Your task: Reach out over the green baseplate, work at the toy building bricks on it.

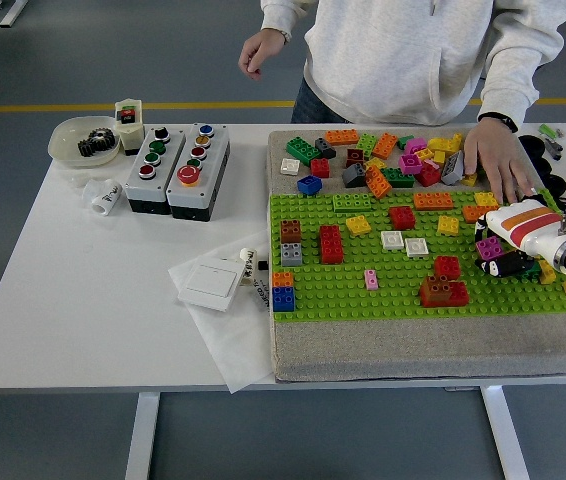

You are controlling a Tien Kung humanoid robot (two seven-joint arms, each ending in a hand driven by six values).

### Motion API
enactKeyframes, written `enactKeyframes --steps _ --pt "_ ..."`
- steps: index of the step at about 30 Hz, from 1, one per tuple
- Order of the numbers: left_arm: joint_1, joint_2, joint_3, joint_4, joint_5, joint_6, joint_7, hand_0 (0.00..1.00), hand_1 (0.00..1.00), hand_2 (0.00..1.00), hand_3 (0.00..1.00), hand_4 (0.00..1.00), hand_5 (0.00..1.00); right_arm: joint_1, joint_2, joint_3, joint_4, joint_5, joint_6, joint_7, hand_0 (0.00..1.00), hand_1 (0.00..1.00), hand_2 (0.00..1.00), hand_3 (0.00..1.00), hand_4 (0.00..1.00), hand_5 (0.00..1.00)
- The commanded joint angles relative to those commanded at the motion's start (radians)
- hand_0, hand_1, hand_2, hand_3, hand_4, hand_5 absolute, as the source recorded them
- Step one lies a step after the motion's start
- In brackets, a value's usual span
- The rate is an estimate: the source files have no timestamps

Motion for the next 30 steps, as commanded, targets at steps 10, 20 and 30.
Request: enactKeyframes --steps 10,20,30 --pt "0.005 -0.002 -0.011 0.000 0.010 0.001 0.002 0.760 0.793 0.845 0.755 0.787 0.690 -0.005 -0.007 0.011 0.010 -0.004 -0.011 0.003 0.432 0.439 0.513 0.488 0.697 0.367" --pt "0.010 -0.001 -0.017 0.000 0.020 0.000 0.003 0.760 0.793 0.844 0.756 0.789 0.692 -0.010 -0.014 0.024 0.018 0.010 -0.009 0.008 0.443 0.444 0.513 0.488 0.688 0.363" --pt "0.013 -0.002 -0.019 0.000 0.022 0.000 0.004 0.760 0.793 0.844 0.757 0.789 0.693 -0.020 -0.012 0.032 0.009 0.007 -0.010 0.014 0.484 0.497 0.562 0.528 0.699 0.347"
